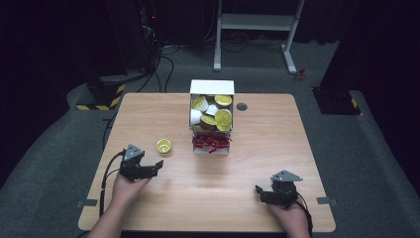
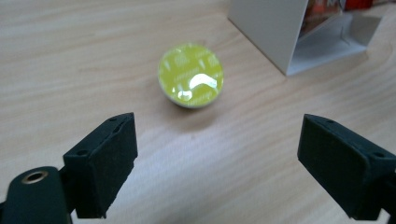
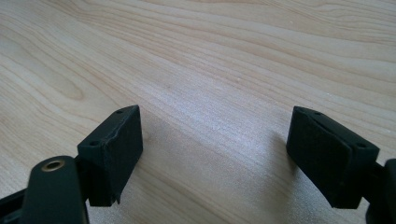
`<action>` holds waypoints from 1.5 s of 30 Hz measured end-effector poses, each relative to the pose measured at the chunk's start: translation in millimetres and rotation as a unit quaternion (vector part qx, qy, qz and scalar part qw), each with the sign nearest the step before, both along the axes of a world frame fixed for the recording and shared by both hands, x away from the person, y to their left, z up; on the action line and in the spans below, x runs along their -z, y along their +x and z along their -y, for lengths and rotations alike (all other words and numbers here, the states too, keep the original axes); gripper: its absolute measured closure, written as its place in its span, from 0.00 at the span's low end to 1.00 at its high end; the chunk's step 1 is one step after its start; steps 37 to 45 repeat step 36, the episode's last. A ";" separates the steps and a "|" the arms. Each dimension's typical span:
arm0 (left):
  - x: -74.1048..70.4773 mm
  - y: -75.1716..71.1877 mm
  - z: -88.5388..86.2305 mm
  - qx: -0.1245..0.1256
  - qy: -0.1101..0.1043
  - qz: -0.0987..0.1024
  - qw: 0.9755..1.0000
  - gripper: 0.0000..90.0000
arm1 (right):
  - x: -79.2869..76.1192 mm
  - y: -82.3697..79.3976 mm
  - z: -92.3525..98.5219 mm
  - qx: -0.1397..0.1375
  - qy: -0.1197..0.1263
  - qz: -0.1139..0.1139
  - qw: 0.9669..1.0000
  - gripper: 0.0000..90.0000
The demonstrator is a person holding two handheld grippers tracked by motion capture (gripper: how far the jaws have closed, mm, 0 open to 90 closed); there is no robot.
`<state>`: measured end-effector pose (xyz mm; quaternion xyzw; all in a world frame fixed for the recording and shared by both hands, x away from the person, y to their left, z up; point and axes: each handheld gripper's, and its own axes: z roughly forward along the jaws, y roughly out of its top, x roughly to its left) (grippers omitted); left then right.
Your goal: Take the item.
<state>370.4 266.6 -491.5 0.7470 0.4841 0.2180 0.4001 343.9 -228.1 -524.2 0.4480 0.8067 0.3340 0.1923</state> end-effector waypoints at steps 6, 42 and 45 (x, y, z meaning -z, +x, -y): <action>12.0 -16.1 -11.7 0.006 0.011 -0.018 1.000 0.15 | 0.0 -0.1 -0.1 0.000 0.000 0.000 1.000 0.21; 38.5 -51.5 -13.1 0.041 0.057 -0.036 0.997 0.16 | 0.1 -0.1 -0.1 0.000 0.000 0.000 1.000 0.21; 38.5 -51.5 -13.1 0.041 0.057 -0.036 0.997 0.16 | 0.1 -0.1 -0.1 0.000 0.000 0.000 1.000 0.21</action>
